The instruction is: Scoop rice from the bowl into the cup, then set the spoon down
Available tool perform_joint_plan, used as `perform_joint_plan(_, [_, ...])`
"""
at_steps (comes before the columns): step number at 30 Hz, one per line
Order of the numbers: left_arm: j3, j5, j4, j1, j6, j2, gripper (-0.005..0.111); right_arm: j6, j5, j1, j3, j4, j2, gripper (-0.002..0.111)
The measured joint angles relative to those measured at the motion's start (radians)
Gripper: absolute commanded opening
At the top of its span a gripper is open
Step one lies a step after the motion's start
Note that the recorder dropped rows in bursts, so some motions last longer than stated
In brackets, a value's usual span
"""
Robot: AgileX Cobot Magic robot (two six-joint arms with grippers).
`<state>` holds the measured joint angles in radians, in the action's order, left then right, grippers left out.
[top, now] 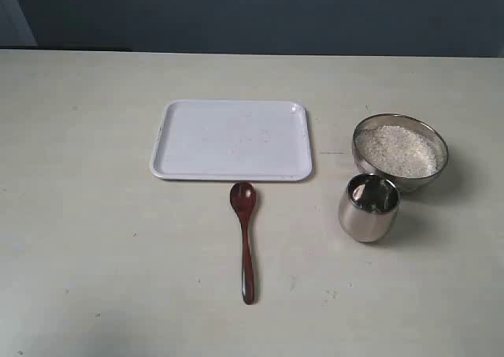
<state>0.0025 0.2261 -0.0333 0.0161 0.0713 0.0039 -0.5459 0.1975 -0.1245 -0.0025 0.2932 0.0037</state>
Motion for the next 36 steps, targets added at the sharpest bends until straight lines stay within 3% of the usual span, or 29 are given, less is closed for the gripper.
perform_joint_plan(18, [0.000, 0.000, 0.000, 0.000, 0.000, 0.000, 0.000, -0.002, -0.026, 0.000, 0.002, 0.022, 0.000, 0.000])
perform_joint_plan(28, [0.000, 0.000, 0.000, 0.000, 0.000, 0.000, 0.000, -0.150, -0.608, 0.000, 0.002, -0.225, 0.000, 0.000])
perform_joint_plan(33, [0.000, 0.000, 0.000, 0.000, 0.000, 0.000, 0.000, -0.223, -0.780, 0.000, 0.002, -0.271, -0.001, 0.000])
perform_joint_plan(36, [0.000, 0.000, 0.000, 0.000, 0.000, 0.000, 0.000, -0.389, -0.819, 0.000, 0.002, -0.379, -0.001, 0.000])
